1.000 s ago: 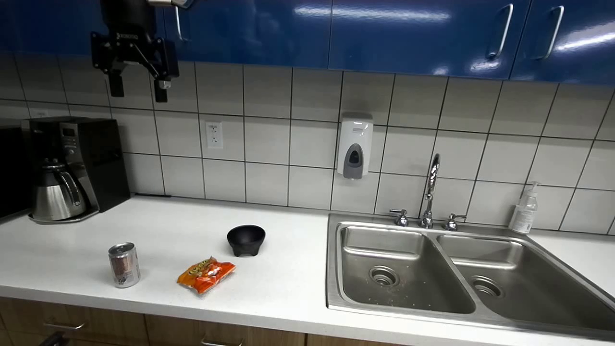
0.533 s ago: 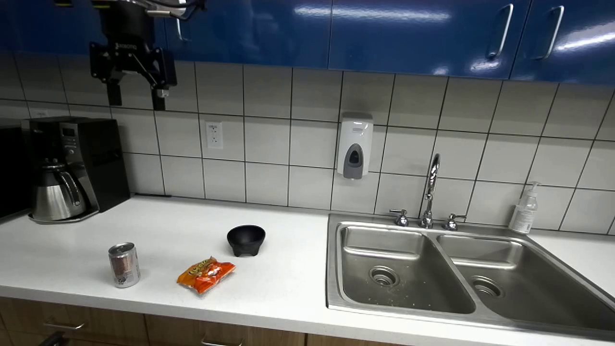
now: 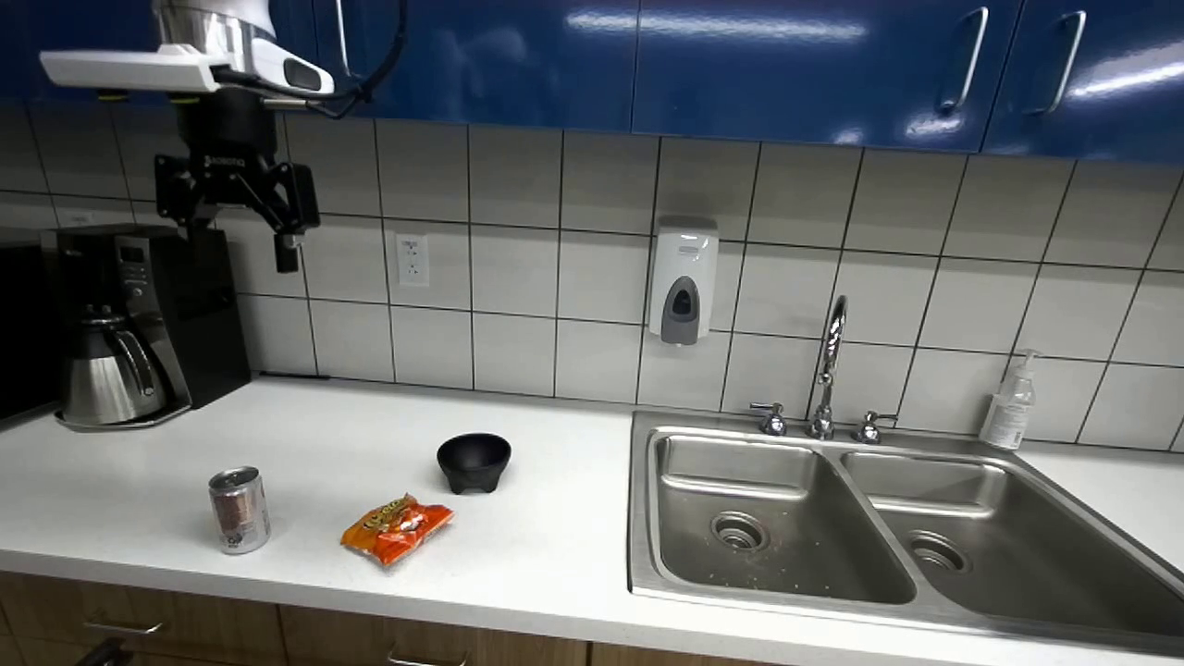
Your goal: Put the grey can inside the black bowl
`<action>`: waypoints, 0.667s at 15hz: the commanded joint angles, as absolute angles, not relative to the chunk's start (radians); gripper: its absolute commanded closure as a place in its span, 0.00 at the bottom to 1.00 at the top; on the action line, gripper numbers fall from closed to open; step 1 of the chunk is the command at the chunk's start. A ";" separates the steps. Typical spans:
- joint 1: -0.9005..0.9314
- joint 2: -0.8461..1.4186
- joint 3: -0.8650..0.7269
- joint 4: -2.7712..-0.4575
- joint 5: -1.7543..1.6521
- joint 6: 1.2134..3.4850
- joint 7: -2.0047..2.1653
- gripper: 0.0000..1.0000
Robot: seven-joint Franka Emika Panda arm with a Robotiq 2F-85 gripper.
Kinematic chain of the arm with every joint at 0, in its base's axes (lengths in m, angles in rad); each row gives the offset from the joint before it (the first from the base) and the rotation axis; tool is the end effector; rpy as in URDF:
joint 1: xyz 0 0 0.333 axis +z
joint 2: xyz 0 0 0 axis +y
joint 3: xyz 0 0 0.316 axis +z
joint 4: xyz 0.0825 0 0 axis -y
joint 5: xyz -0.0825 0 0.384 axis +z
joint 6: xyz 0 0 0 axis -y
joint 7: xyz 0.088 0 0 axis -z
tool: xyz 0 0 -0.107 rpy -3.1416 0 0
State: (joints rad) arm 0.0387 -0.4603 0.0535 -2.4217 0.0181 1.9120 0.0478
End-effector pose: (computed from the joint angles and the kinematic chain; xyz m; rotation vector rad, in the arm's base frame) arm 0.4008 0.0394 0.4713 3.1301 0.0497 -0.0772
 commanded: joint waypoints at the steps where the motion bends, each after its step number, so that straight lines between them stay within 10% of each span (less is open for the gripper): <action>1: 0.059 -0.413 0.094 -2.457 0.017 1.981 0.090 0.00; 10: 0.101 -0.267 0.156 -2.504 0.012 2.172 0.166 0.00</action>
State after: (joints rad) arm 0.0905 -0.3081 0.1389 -2.4978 0.0179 2.1145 0.1203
